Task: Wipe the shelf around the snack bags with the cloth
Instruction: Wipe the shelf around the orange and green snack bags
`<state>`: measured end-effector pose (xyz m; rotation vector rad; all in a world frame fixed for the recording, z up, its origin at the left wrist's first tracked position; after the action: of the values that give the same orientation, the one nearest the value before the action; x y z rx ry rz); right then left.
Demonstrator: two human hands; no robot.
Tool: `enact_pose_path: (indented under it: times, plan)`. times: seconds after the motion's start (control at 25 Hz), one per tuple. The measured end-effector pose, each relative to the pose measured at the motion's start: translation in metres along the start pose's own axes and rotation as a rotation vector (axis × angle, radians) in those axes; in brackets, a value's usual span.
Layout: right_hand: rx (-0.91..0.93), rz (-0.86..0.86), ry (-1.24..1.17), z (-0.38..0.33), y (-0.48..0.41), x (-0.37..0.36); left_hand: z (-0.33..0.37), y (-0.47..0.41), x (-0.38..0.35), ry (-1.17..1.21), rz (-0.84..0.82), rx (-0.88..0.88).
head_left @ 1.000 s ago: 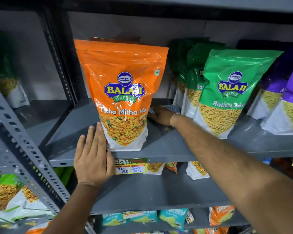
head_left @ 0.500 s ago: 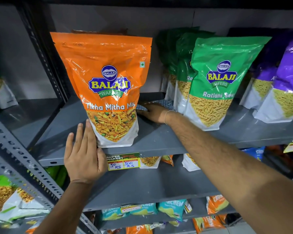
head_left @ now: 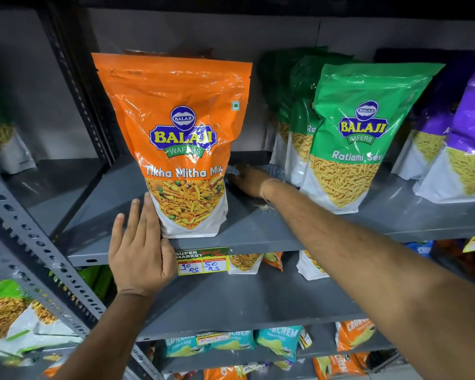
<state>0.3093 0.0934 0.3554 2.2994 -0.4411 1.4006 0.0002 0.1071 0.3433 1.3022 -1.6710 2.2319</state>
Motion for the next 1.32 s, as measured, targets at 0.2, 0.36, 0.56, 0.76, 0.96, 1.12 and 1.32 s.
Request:
enact_pose_path:
  times: [0.2, 0.36, 0.56, 0.76, 0.96, 1.12, 1.32]
  plan:
    - [-0.078, 0.084, 0.02, 0.013, -0.064, 0.021, -0.002, 0.002, -0.003, 0.007, 0.009, -0.002]
    - [-0.109, 0.089, 0.026, 0.023, -0.103, 0.017, -0.003, 0.004, -0.004, -0.002, 0.021, -0.02]
    - [-0.029, 0.043, 0.098, 0.014, -0.074, 0.015, -0.001, 0.001, -0.004, 0.013, 0.028, -0.014]
    - [0.027, 0.009, 0.132, -0.007, 0.003, -0.003, -0.001, 0.0, -0.002, 0.015, 0.012, -0.008]
    - [0.183, 0.026, 0.132, -0.006, 0.069, -0.01, -0.001, 0.0, -0.002, 0.023, -0.008, -0.006]
    - [0.276, -0.031, 0.217, -0.001, 0.118, -0.03, -0.002, 0.0, -0.003, 0.012, -0.008, -0.011]
    - [0.316, -0.023, 0.116, 0.001, 0.113, -0.027, -0.003, 0.001, -0.003, 0.017, 0.013, -0.014]
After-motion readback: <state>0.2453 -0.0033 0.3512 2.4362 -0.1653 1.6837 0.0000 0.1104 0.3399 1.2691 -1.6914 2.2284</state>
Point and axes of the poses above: each hand's wrist, its own y-axis away from the middle knuckle, its own x-axis out of the back of the hand, z = x × y, the point moved 10 cm from there along -y, towards the middle knuckle, and after that the axes turned 8 degrees about -z, right-handed, at the moved point
